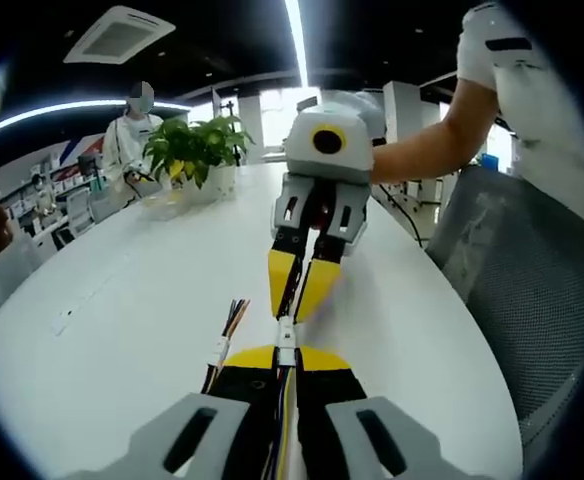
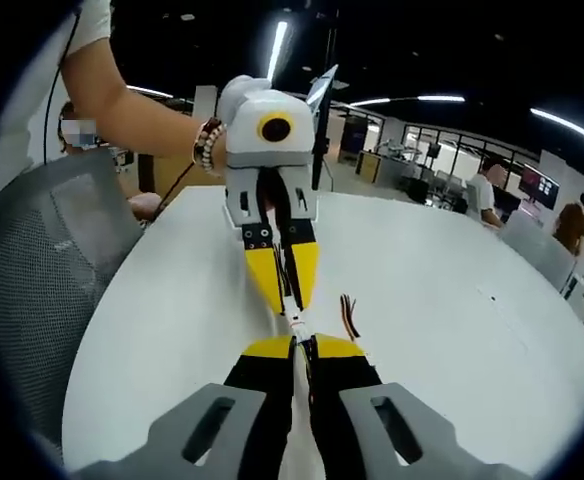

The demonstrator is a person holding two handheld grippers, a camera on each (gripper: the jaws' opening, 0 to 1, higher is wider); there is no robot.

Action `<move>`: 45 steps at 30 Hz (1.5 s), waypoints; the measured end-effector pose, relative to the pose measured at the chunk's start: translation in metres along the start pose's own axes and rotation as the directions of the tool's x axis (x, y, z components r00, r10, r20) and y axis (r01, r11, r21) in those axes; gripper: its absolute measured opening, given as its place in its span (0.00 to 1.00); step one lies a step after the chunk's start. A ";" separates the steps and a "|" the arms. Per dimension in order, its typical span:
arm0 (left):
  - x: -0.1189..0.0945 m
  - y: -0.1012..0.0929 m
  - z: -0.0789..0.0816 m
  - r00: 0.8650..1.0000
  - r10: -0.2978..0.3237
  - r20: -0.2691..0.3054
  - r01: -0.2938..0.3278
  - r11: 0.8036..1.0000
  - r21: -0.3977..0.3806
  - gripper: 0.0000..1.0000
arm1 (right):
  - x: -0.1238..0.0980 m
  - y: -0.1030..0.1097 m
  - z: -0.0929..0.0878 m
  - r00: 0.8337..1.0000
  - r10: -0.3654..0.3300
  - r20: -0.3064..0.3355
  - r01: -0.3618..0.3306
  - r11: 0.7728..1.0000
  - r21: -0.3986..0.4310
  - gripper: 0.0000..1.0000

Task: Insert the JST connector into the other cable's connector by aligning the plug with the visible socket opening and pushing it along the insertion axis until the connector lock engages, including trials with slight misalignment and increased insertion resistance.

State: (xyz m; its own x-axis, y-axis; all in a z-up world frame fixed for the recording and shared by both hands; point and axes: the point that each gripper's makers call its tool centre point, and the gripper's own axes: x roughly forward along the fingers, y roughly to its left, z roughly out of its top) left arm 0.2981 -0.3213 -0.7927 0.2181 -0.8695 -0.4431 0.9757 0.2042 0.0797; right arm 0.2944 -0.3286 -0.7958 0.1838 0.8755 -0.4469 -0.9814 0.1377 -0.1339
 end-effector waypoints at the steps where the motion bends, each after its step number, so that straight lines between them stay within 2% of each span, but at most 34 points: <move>1: 0.000 0.000 0.005 1.000 -0.003 0.025 0.004 1.000 -0.013 0.00 | 0.000 0.001 0.004 1.000 0.002 0.021 -0.002 1.000 0.016 0.02; 2: 0.000 0.000 0.009 0.999 -0.003 0.037 0.003 1.000 -0.014 0.00 | 0.000 0.001 0.007 0.999 0.001 0.033 -0.001 1.000 0.017 0.02; 4: -0.001 0.002 0.007 1.000 0.005 0.023 -0.005 1.000 -0.008 0.00 | 0.001 -0.002 0.005 1.000 -0.010 0.012 0.010 1.000 -0.014 0.02; 12: 0.000 0.001 0.011 0.999 -0.009 0.032 0.009 1.000 -0.005 0.00 | 0.003 0.000 0.006 1.000 -0.007 0.013 0.008 1.000 -0.007 0.01; 13: 0.001 -0.001 0.018 0.998 -0.020 0.066 0.021 1.000 -0.015 0.00 | 0.005 0.004 0.007 1.000 0.010 0.017 -0.009 1.000 -0.021 0.01; 14: 0.001 0.006 0.053 0.975 0.005 0.220 0.002 1.000 -0.030 0.00 | 0.009 0.018 0.013 0.997 0.070 0.041 -0.070 0.997 -0.019 0.01; 15: 0.000 0.005 0.059 0.976 0.000 0.218 0.005 1.000 -0.025 0.00 | 0.012 0.023 0.016 0.996 0.084 0.038 -0.082 0.995 -0.053 0.01; 16: 0.002 0.011 0.056 0.987 0.031 0.157 -0.033 0.999 0.016 0.00 | 0.017 0.021 0.011 0.999 0.052 -0.017 -0.054 0.989 -0.134 0.01; 17: 0.004 0.009 0.054 0.991 0.016 0.136 -0.018 1.000 0.018 0.00 | 0.020 0.017 0.006 0.999 0.026 -0.041 -0.031 0.991 -0.130 0.01; 19: 0.005 0.004 0.050 0.995 -0.004 0.100 0.001 0.999 0.034 0.00 | 0.018 0.016 0.007 0.999 0.042 -0.006 -0.043 0.997 -0.064 0.01; 25: 0.002 -0.013 0.025 0.999 -0.032 0.013 0.032 0.999 0.024 0.00 | 0.002 0.004 0.000 1.000 0.003 -0.012 -0.003 0.998 -0.055 0.01; 30: 0.004 -0.023 0.017 0.999 -0.048 -0.010 0.048 0.999 0.014 0.00 | 0.002 0.002 -0.003 1.000 -0.009 -0.017 0.009 0.999 -0.048 0.01; 40: -0.003 -0.011 0.007 0.999 -0.032 -0.023 0.032 0.999 -0.004 0.00 | 0.000 -0.001 -0.002 1.000 -0.020 -0.011 0.020 0.999 -0.040 0.01; 45: -0.002 -0.004 -0.003 0.998 -0.018 -0.058 0.018 1.000 -0.013 0.04 | -0.002 -0.002 0.000 1.000 -0.029 -0.002 0.029 0.999 -0.036 0.01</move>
State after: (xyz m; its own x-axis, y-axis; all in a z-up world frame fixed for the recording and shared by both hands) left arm 0.2936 -0.3186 -0.7951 0.1987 -0.8454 -0.4958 0.9790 0.1945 0.0606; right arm 0.2964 -0.3300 -0.7944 0.2124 0.8702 -0.4445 -0.9730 0.1463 -0.1784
